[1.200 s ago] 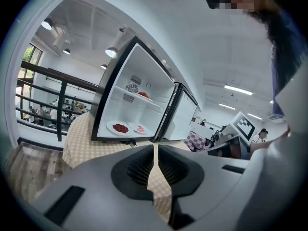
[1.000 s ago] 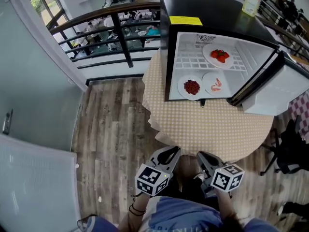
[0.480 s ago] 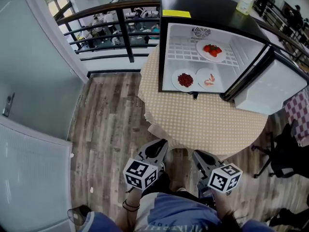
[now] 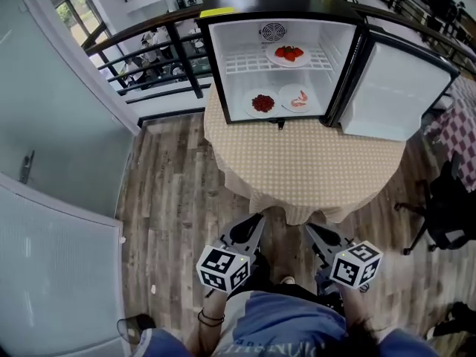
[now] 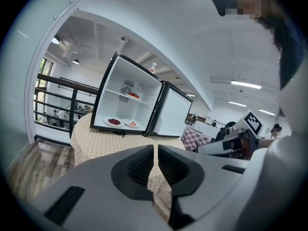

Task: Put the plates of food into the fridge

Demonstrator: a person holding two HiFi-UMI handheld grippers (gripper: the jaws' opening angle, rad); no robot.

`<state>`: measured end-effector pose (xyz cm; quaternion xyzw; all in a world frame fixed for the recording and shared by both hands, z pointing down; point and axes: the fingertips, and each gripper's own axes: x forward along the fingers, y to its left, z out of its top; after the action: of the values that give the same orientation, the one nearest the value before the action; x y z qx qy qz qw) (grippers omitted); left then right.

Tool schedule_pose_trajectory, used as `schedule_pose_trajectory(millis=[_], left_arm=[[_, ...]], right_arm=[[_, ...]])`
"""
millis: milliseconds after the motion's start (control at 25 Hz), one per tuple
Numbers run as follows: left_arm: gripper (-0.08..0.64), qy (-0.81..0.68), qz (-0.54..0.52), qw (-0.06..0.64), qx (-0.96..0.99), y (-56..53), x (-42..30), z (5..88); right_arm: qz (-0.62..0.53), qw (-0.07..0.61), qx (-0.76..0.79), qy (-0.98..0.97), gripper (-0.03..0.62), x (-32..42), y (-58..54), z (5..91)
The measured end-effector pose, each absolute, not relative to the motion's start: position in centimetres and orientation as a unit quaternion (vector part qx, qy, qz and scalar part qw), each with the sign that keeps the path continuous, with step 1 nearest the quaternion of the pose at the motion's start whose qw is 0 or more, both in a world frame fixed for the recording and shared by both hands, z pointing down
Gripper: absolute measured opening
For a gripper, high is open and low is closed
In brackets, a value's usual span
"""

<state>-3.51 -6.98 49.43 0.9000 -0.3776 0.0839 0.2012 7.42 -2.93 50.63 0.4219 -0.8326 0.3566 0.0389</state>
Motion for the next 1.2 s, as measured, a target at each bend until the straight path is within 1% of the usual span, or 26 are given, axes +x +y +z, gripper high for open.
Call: schedule_pose_trajectory(millis=[320,680,1200], left_arm=[[0.034,-0.374,0.1,0.179,0.904,0.3,-1.2,49.4],[0.034,-0.38,0.111,0.17,0.902,7.3,-0.8,49.9],[0.034,-0.361,0.108,0.149,0.914,10.3,2.1,48.6]], right_arm=[[0.324,0.039,0.407,-0.853,0.021,8.0,2.5,49.7],[0.292,0.045,0.389,-0.873,0.021,7.7,8.2,49.1],[0.269,0.038,0.404,-0.873,0.021,10.1,11.5,47.8]])
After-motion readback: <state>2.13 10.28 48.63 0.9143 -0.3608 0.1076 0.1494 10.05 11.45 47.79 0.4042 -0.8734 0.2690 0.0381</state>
